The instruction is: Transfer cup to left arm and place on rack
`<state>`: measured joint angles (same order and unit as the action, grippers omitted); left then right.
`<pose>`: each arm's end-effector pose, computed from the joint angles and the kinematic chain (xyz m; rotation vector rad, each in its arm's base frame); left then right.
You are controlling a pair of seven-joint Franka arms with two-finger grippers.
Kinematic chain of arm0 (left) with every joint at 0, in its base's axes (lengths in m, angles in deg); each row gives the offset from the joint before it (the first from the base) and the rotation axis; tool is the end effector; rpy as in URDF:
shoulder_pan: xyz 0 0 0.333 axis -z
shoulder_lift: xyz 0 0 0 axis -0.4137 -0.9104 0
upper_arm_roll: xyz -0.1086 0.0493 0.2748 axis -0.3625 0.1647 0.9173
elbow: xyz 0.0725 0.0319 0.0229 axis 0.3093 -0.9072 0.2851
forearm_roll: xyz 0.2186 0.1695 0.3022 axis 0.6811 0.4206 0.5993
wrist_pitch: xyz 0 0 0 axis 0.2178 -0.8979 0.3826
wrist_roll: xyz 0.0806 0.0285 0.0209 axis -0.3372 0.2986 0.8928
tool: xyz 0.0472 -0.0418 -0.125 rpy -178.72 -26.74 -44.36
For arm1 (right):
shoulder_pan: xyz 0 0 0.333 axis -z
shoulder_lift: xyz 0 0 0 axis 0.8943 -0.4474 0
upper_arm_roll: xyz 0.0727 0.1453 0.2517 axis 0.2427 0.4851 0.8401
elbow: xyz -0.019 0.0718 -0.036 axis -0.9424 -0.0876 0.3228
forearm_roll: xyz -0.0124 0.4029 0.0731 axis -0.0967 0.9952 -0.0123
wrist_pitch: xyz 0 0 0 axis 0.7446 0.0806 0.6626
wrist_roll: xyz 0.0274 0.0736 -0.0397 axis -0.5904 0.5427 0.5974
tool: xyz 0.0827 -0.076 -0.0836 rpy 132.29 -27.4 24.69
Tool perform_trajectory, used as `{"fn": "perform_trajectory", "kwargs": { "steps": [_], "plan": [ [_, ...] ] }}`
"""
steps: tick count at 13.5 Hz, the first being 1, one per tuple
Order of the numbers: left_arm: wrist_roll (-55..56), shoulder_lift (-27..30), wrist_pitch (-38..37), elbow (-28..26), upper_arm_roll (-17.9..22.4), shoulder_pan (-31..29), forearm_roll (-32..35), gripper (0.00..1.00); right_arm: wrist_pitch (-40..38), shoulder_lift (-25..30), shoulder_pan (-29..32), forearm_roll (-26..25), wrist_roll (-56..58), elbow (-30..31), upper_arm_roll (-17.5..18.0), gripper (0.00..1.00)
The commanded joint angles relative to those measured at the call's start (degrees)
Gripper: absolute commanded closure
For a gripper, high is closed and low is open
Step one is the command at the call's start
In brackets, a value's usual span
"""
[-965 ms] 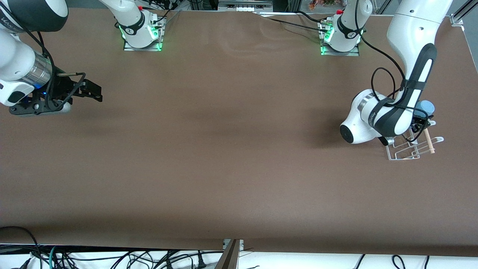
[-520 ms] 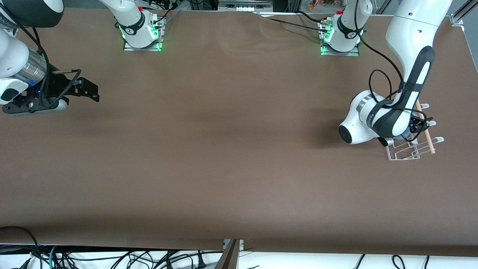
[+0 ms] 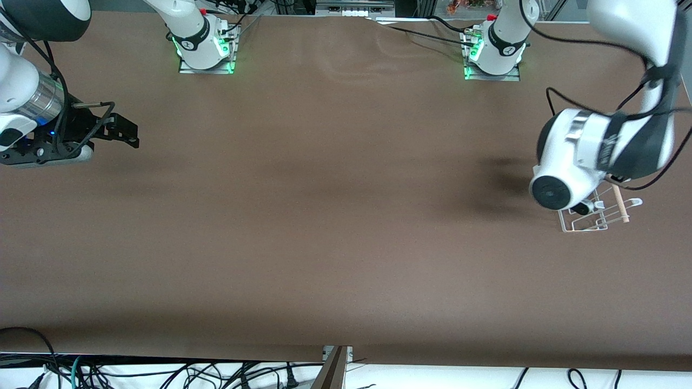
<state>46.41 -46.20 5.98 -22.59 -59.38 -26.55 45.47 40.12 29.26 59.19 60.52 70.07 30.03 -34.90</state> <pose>0.5836 -0.0049 0.3585 -2.3412 0.5833 0.9447 0.5870 0.0602 0.5159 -3.1328 -0.1808 0.0816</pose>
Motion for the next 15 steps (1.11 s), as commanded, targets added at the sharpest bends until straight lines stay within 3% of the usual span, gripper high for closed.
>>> {"fn": "perform_trajectory", "kwargs": {
  "steps": [1,4,6,7,8,10,12,15],
  "plan": [
    [7.9,-0.6,-3.5,12.6,-0.6,0.2,-9.1,0.0,-0.6,-0.3,0.1,-0.9,0.3,-1.0,0.0,0.01],
    [15.5,1.5,-3.2,20.5,-0.2,0.0,-23.0,0.0,-1.0,-0.3,0.2,-1.2,0.4,-1.0,0.0,0.01],
    [17.1,5.6,1.1,20.4,0.6,-0.3,-29.4,0.0,-1.0,-0.3,0.3,-1.2,0.3,-1.0,0.0,0.01],
    [17.1,9.1,6.6,16.0,1.1,-0.8,-34.1,0.0,-0.9,-0.3,0.3,-1.3,0.3,-1.0,0.0,0.01],
    [17.5,14.1,13.6,7.9,2.6,-1.0,-38.4,0.0,-0.8,-0.3,0.3,-1.6,0.3,-1.0,0.0,0.01],
    [18.7,22.3,28.0,-6.1,4.8,-1.0,-40.3,0.0,-0.8,-0.3,0.3,-1.8,0.3,-1.0,0.0,0.01],
    [18.7,25.0,28.5,-9.1,6.6,0.0,-39.6,0.0,-0.7,-0.3,0.3,-2.1,0.3,-1.0,0.0,0.01],
    [18.0,24.8,27.0,-8.8,8.5,1.0,-39.5,0.0,-0.7,-0.3,0.3,-2.3,0.3,-1.0,0.0,0.01]
  ]
}}
